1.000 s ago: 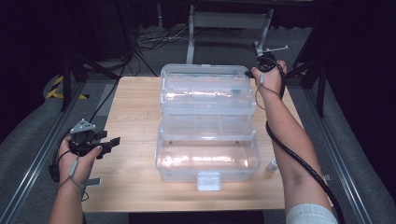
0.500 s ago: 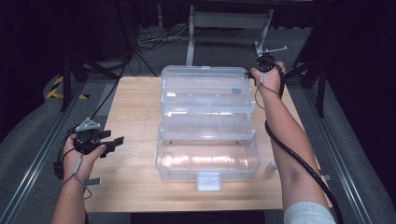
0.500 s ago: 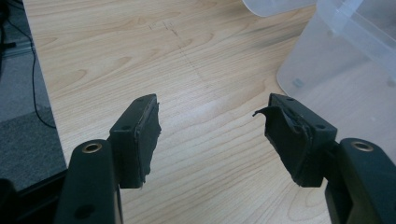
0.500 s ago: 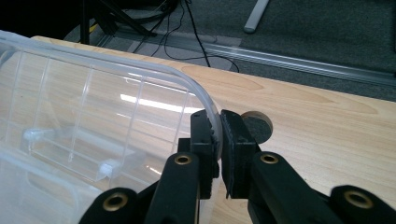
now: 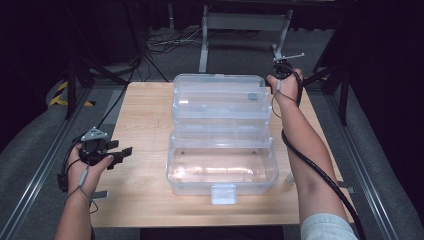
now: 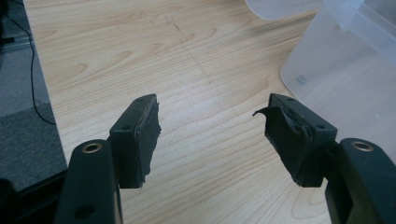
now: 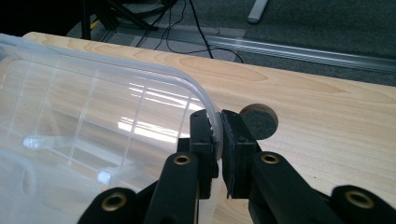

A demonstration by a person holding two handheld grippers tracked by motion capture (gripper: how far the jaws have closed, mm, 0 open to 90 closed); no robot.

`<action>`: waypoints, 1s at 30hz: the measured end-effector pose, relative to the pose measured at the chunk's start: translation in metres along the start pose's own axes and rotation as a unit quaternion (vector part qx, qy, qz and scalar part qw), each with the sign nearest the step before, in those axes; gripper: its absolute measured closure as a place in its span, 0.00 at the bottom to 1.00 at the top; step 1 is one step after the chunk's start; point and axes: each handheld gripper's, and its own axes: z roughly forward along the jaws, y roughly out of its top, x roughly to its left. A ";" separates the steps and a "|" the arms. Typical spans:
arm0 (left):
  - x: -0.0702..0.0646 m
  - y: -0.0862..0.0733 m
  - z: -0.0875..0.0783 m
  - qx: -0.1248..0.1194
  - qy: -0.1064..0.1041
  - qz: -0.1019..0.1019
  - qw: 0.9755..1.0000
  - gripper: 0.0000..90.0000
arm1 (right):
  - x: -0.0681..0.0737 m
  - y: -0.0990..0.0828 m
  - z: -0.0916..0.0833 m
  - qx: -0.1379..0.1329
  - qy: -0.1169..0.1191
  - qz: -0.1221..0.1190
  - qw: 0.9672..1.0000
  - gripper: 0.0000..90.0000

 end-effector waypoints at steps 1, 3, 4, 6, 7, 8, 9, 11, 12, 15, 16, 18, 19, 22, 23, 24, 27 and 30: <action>0.000 0.000 0.000 0.001 -0.001 -0.001 1.000 0.40 | -0.001 -0.001 0.001 0.004 -0.001 0.001 1.000 0.94; 0.000 0.000 0.000 0.001 -0.001 -0.001 1.000 0.40 | -0.001 -0.001 0.003 0.004 0.000 0.003 1.000 0.94; 0.000 0.000 0.001 0.000 -0.002 -0.002 1.000 0.40 | -0.002 -0.002 0.004 0.005 -0.001 0.003 1.000 0.94; 0.001 0.000 0.001 0.000 -0.002 0.000 1.000 0.40 | -0.002 -0.003 0.006 0.006 -0.002 0.004 1.000 0.94; 0.001 0.000 0.001 0.001 -0.001 0.000 1.000 0.40 | -0.002 -0.003 0.007 0.004 -0.001 0.005 1.000 0.94; 0.001 0.000 0.001 0.001 -0.002 -0.002 1.000 0.40 | -0.002 -0.003 0.008 0.008 -0.002 0.006 1.000 0.94; 0.001 0.000 0.002 0.002 -0.002 -0.002 1.000 0.40 | -0.003 -0.004 0.009 0.008 -0.001 0.007 1.000 0.94; 0.001 0.000 0.003 0.003 -0.004 -0.002 1.000 0.40 | -0.004 -0.004 0.010 0.010 0.000 0.008 1.000 0.94; 0.001 0.000 0.003 0.002 -0.002 -0.001 1.000 0.39 | -0.004 -0.005 0.011 0.010 0.000 0.009 1.000 0.94; 0.001 0.000 0.005 0.005 -0.005 -0.003 1.000 0.39 | -0.005 -0.006 0.013 0.011 0.001 0.010 1.000 0.94; 0.001 0.000 0.005 0.005 -0.005 -0.003 1.000 0.39 | -0.005 -0.006 0.013 0.011 0.001 0.010 1.000 0.94; 0.001 0.000 0.005 0.004 -0.003 -0.002 1.000 0.39 | -0.005 -0.006 0.014 0.011 0.001 0.013 1.000 0.94; 0.001 0.000 0.006 0.005 -0.003 -0.002 1.000 0.39 | -0.005 -0.006 0.014 0.013 0.001 0.013 1.000 0.94; 0.000 0.000 0.006 0.007 -0.005 0.001 1.000 0.39 | -0.006 -0.007 0.015 0.012 0.003 0.014 1.000 0.94; 0.000 0.000 0.006 0.008 -0.005 0.001 1.000 0.39 | -0.006 -0.007 0.016 0.013 0.003 0.014 1.000 0.94; 0.000 0.000 0.006 0.008 -0.005 0.001 1.000 0.39 | -0.007 -0.007 0.016 0.013 0.003 0.015 1.000 0.93; 0.000 0.000 0.006 0.008 -0.006 0.001 1.000 0.39 | -0.007 -0.007 0.016 0.013 0.004 0.017 1.000 0.94; 0.000 0.001 0.007 0.007 -0.006 0.001 1.000 0.39 | -0.007 -0.007 0.017 0.013 0.004 0.017 1.000 0.94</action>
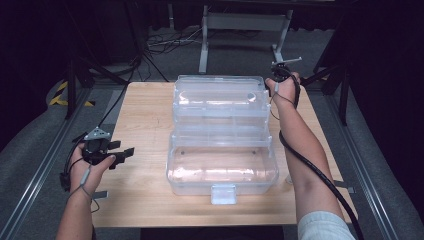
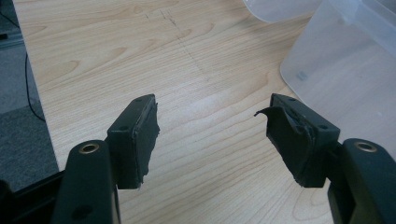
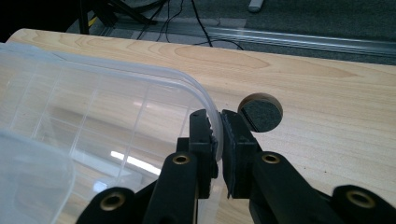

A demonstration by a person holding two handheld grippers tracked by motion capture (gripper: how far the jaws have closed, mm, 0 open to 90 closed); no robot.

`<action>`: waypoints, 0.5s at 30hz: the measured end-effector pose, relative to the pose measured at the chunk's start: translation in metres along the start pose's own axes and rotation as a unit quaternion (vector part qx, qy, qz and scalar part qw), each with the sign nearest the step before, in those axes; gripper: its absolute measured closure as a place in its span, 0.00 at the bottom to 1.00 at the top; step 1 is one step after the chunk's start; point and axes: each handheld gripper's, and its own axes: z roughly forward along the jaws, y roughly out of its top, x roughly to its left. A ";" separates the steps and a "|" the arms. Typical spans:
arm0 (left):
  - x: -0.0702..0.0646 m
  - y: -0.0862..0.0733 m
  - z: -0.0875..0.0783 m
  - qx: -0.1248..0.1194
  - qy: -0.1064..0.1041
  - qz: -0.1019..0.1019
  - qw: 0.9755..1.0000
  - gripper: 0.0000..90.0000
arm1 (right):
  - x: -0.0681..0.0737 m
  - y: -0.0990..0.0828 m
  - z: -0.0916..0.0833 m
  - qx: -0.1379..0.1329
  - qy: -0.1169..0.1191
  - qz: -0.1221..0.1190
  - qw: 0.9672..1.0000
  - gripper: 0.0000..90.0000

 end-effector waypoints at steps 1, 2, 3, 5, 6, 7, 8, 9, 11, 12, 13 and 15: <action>0.000 0.000 0.000 0.000 0.000 0.000 1.000 0.39 | 0.000 0.000 0.000 0.001 0.000 0.000 1.000 0.94; 0.000 0.000 0.000 0.000 0.000 0.000 1.000 0.39 | 0.000 0.000 0.000 0.001 0.000 0.000 1.000 0.93; 0.000 0.000 0.000 0.000 0.000 -0.001 1.000 0.39 | 0.000 0.000 0.000 0.001 -0.001 0.001 1.000 0.93; -0.001 0.000 0.000 0.000 -0.001 -0.001 1.000 0.39 | -0.001 0.000 0.000 0.000 0.000 0.002 1.000 0.93; -0.001 0.000 0.001 0.000 -0.001 -0.001 1.000 0.39 | 0.000 0.000 0.000 0.000 0.000 0.001 1.000 0.93; 0.000 0.000 0.001 0.000 -0.001 -0.001 1.000 0.39 | 0.000 0.000 0.000 0.000 0.000 0.001 1.000 0.93; 0.000 0.000 0.001 -0.001 -0.001 -0.001 1.000 0.39 | 0.000 0.000 0.000 -0.001 0.001 0.001 1.000 0.93; -0.001 0.000 0.001 0.000 -0.001 -0.001 1.000 0.39 | 0.000 -0.001 0.000 -0.001 0.001 0.000 1.000 0.93; -0.001 0.001 0.001 0.000 -0.001 0.000 1.000 0.39 | 0.000 -0.001 -0.001 0.000 -0.004 -0.004 1.000 0.90; -0.001 0.001 0.001 0.000 -0.001 0.000 1.000 0.39 | 0.001 0.000 -0.001 0.000 -0.005 -0.004 1.000 0.89; -0.002 0.001 0.001 -0.001 -0.002 0.000 1.000 0.39 | 0.000 0.000 -0.002 0.000 -0.008 -0.006 1.000 0.88; -0.002 0.002 0.001 -0.001 -0.001 0.003 1.000 0.39 | 0.000 0.000 -0.005 -0.003 -0.011 -0.006 1.000 0.84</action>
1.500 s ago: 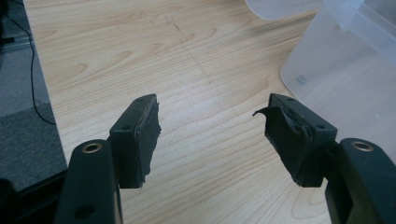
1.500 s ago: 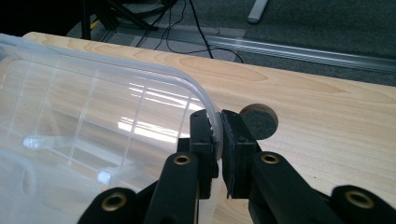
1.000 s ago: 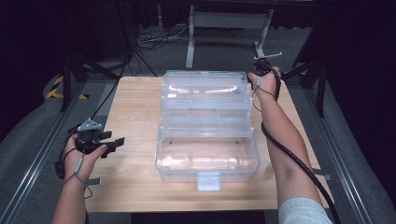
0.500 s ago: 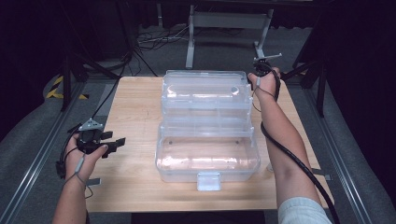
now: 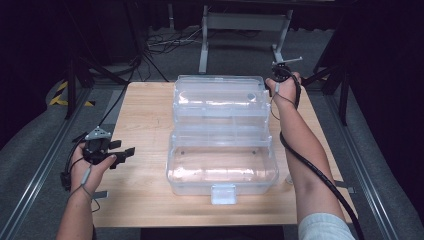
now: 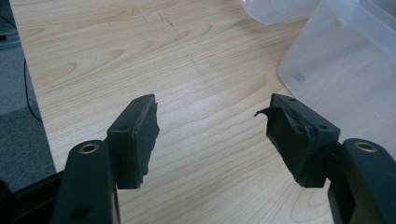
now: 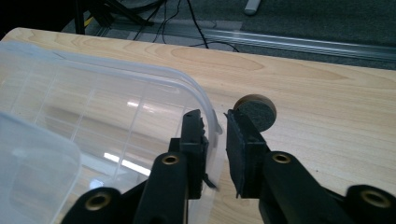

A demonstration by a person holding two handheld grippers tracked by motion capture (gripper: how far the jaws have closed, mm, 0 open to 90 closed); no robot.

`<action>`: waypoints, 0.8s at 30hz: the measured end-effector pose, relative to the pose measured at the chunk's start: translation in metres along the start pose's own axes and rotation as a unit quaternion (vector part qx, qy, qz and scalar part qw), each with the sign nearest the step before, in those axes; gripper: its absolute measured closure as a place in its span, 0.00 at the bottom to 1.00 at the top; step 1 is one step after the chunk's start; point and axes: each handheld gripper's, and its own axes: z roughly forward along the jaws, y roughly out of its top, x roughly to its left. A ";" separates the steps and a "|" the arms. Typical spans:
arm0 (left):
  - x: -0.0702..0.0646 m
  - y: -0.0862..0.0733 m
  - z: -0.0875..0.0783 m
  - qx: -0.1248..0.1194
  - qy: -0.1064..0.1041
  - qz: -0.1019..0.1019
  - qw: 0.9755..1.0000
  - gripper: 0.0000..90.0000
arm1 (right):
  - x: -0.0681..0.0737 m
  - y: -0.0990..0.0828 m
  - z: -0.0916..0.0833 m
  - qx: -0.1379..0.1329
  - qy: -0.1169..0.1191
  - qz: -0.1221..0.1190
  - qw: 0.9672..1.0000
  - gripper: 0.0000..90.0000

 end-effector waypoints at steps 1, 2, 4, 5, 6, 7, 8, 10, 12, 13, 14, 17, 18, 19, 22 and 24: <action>-0.001 0.001 0.000 -0.001 -0.001 0.000 1.000 0.39 | 0.000 0.000 -0.002 -0.002 0.000 0.001 1.000 0.83; -0.001 0.001 0.000 -0.001 -0.001 0.002 1.000 0.39 | -0.001 0.001 -0.004 -0.005 0.000 0.000 1.000 0.81; -0.002 0.002 0.000 -0.002 -0.002 0.002 1.000 0.38 | -0.002 0.001 -0.009 -0.011 -0.002 0.002 1.000 0.79; -0.002 0.002 0.001 -0.002 -0.002 0.002 1.000 0.38 | -0.003 0.001 -0.011 -0.012 -0.001 0.002 1.000 0.79; -0.002 0.003 0.001 -0.003 -0.003 0.003 1.000 0.38 | -0.003 0.001 -0.013 -0.014 -0.002 0.002 1.000 0.78; -0.002 0.003 0.001 -0.003 -0.003 0.003 1.000 0.38 | -0.003 0.001 -0.014 -0.017 -0.001 0.003 1.000 0.76; -0.003 0.003 0.001 -0.003 -0.003 0.004 1.000 0.38 | -0.003 0.001 -0.016 -0.019 -0.001 0.003 1.000 0.75; -0.004 0.005 0.002 -0.005 -0.005 0.004 1.000 0.38 | -0.003 0.001 -0.019 -0.024 -0.003 0.002 1.000 0.74; -0.004 0.006 0.002 -0.004 -0.006 0.004 1.000 0.38 | -0.003 0.001 -0.021 -0.027 -0.002 -0.001 1.000 0.73; -0.004 0.007 0.002 -0.006 -0.006 0.005 1.000 0.38 | -0.002 0.001 -0.023 -0.029 0.000 0.001 1.000 0.72; -0.005 0.009 0.003 -0.007 -0.007 0.007 1.000 0.38 | -0.002 0.001 -0.029 -0.037 0.000 -0.003 0.999 0.70; -0.005 0.011 0.004 -0.008 -0.009 0.010 1.000 0.38 | -0.002 0.001 -0.035 -0.042 -0.003 -0.007 0.999 0.69; -0.006 0.011 0.005 -0.007 -0.012 0.007 1.000 0.38 | -0.001 0.001 -0.040 -0.042 -0.004 -0.009 0.999 0.69; -0.005 0.012 0.006 -0.008 -0.011 0.016 1.000 0.38 | -0.001 0.002 -0.045 -0.047 -0.004 -0.014 0.999 0.69; -0.008 0.015 0.008 -0.008 -0.013 0.013 1.000 0.38 | 0.000 0.002 -0.059 -0.056 -0.005 -0.020 0.998 0.67; -0.009 0.016 0.008 -0.010 -0.015 0.013 1.000 0.38 | 0.001 0.001 -0.068 -0.059 -0.003 -0.023 0.998 0.67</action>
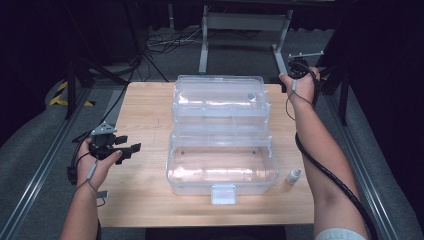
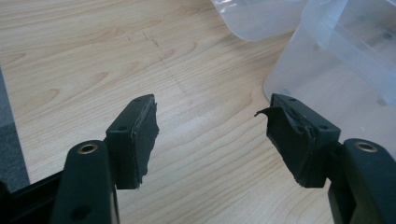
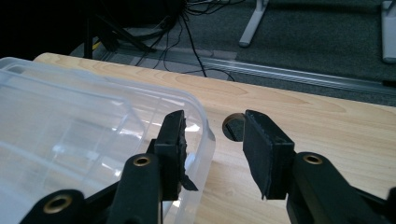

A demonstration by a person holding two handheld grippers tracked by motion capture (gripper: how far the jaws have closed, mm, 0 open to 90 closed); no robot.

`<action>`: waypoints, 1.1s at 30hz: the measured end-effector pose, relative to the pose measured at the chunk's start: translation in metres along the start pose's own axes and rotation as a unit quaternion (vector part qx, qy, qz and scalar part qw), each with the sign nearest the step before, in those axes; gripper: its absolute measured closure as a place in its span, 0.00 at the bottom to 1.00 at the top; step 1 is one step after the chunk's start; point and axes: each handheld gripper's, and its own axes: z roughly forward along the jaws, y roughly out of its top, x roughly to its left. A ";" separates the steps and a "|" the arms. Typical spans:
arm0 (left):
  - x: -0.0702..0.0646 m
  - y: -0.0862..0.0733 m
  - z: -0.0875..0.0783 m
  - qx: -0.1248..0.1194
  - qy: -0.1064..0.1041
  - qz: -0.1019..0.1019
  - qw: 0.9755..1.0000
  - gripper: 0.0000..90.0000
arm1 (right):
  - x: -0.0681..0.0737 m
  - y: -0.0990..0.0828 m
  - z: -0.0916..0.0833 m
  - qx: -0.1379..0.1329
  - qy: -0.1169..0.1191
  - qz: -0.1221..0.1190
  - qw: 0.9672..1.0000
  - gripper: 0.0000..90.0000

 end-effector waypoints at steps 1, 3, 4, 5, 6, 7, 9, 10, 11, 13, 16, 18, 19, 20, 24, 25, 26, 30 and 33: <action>0.000 0.000 0.000 0.000 0.000 0.000 1.000 0.38 | 0.000 0.000 0.000 0.000 0.000 0.000 1.000 0.67; 0.000 0.002 0.000 -0.002 0.001 0.001 1.000 0.38 | 0.000 -0.001 -0.018 -0.009 0.002 -0.010 1.000 0.65; 0.000 0.002 0.000 -0.003 0.001 -0.001 1.000 0.38 | 0.000 -0.001 -0.018 -0.009 0.002 -0.010 1.000 0.65; 0.000 0.003 0.001 -0.002 -0.001 0.000 1.000 0.38 | 0.000 -0.001 -0.022 -0.011 0.004 -0.013 1.000 0.66; 0.000 0.004 0.002 -0.003 -0.001 -0.001 1.000 0.38 | 0.000 -0.001 -0.028 -0.014 0.003 -0.016 1.000 0.66; 0.000 0.005 0.003 -0.004 -0.002 -0.002 1.000 0.38 | -0.001 -0.002 -0.035 -0.018 0.001 -0.017 1.000 0.66; -0.001 0.008 0.005 -0.006 -0.003 -0.003 1.000 0.38 | -0.003 -0.004 -0.045 -0.025 0.005 -0.011 1.000 0.66; -0.001 0.009 0.005 -0.008 -0.005 -0.003 1.000 0.38 | -0.004 -0.005 -0.051 -0.027 0.006 -0.012 1.000 0.65; -0.003 0.010 0.005 -0.011 -0.006 -0.003 1.000 0.38 | -0.004 -0.006 -0.055 -0.026 0.006 -0.013 1.000 0.65; -0.004 0.011 0.004 -0.012 -0.007 0.002 1.000 0.38 | -0.005 -0.008 -0.064 -0.028 0.012 -0.014 0.999 0.64; -0.005 0.012 0.004 -0.014 -0.007 0.003 1.000 0.38 | -0.003 -0.013 -0.078 -0.027 0.012 -0.026 0.999 0.65; -0.006 0.012 0.005 -0.012 -0.008 0.001 1.000 0.38 | -0.003 -0.017 -0.087 -0.030 0.014 -0.031 0.999 0.65; -0.006 0.011 0.005 -0.009 -0.008 0.001 1.000 0.38 | -0.003 -0.019 -0.092 -0.031 0.018 -0.032 0.999 0.65; -0.005 0.011 0.006 -0.008 -0.008 0.001 1.000 0.38 | -0.003 -0.021 -0.095 -0.031 0.020 -0.034 0.999 0.64; -0.004 0.010 0.005 -0.008 -0.005 -0.002 1.000 0.38 | -0.001 -0.030 -0.105 -0.027 0.030 -0.041 0.998 0.63; -0.004 0.009 0.005 -0.010 -0.004 -0.004 1.000 0.38 | 0.000 -0.033 -0.107 -0.025 0.032 -0.044 0.998 0.63; -0.004 0.009 0.005 -0.010 -0.004 -0.004 1.000 0.38 | 0.000 -0.033 -0.107 -0.025 0.032 -0.044 0.998 0.63; -0.002 0.009 0.003 -0.011 0.001 -0.004 1.000 0.38 | 0.003 -0.043 -0.117 -0.009 0.045 -0.053 0.998 0.61; -0.002 0.009 0.001 -0.011 0.001 -0.006 1.000 0.38 | 0.005 -0.052 -0.125 0.002 0.049 -0.063 0.997 0.60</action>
